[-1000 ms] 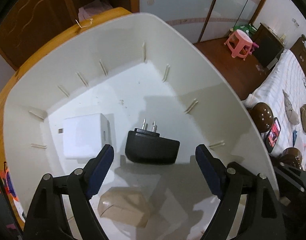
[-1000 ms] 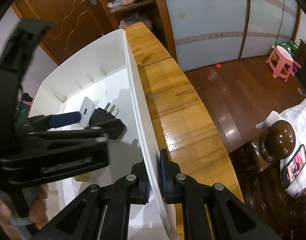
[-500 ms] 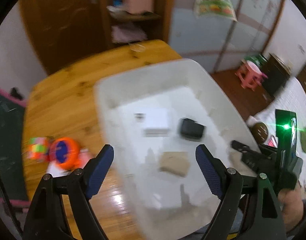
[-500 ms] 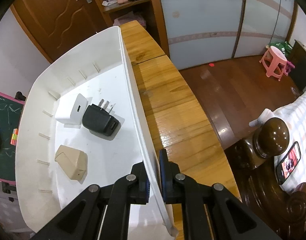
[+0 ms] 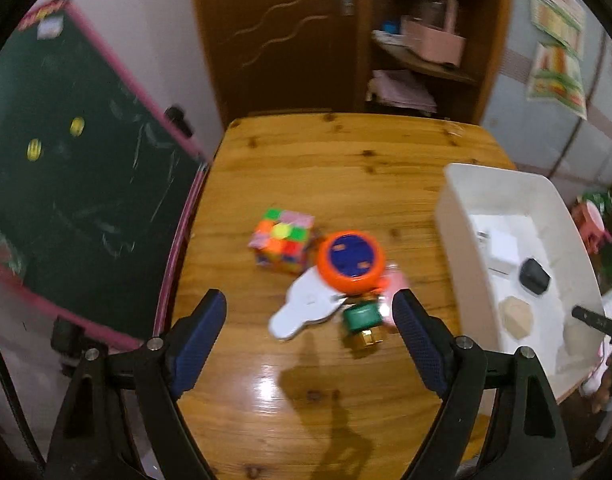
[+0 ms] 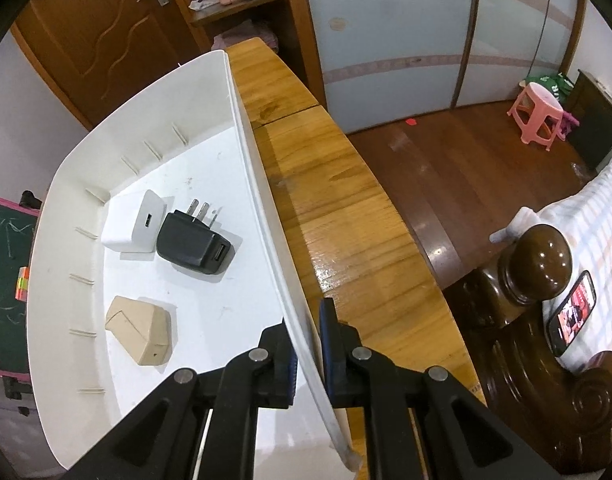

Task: Organize rigid objects
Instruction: 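Move the left tool back to the Rubik's cube on the table, then close the left gripper on the Rubik's cube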

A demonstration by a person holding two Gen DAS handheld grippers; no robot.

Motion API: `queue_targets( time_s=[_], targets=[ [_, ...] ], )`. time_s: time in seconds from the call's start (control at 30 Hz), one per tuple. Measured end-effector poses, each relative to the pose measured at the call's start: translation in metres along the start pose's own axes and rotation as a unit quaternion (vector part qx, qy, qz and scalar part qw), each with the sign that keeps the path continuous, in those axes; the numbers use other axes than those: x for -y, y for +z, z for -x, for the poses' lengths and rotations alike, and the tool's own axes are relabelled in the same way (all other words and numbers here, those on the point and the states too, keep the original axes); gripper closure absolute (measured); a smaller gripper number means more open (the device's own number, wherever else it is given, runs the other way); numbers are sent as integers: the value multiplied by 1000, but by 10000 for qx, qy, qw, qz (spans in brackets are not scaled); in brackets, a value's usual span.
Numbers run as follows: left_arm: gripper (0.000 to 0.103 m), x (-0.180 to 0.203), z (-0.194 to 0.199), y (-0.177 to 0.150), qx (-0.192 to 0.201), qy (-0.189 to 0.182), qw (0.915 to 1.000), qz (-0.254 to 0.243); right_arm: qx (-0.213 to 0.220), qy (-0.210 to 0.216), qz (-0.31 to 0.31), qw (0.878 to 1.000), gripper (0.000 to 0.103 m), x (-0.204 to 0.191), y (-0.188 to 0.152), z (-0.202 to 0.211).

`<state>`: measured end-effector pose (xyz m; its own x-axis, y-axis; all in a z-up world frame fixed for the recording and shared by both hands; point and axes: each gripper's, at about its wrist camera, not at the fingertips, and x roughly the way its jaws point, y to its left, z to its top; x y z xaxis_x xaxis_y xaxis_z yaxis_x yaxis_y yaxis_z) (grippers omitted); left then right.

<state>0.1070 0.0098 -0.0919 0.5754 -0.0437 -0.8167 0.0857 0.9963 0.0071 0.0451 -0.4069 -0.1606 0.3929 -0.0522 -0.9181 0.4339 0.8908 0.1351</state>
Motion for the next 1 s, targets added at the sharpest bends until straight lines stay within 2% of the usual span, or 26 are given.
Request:
queue_targets(
  time_s=[0.07,0.17,0.4,0.53,0.7,1.0],
  targets=[
    [10,-20,-9,-1,-70,-119,9996,241,1,-37,-6,10000,93,-2,0,0],
    [4,-32,-15,-1,-44,-159,9993,345,-5,-90,-4,10000,92,-4,-1,1],
    [3,-49,-38,4,71,-364,9990,230,-98,-148,-92,9998,92,-5,0,0],
    [3,-55,-67,10,-83,-443,9989,141,-116,-218,-102,9996,91,-6,0,0],
    [3,-66,-102,19,-354,-767,9957,378,-166,-289,-131,9994,90,-7,0,0],
    [3,-52,-134,31,-524,-822,9952,114,-253,-426,-173,9986,89,-9,3,-2]
  ],
)
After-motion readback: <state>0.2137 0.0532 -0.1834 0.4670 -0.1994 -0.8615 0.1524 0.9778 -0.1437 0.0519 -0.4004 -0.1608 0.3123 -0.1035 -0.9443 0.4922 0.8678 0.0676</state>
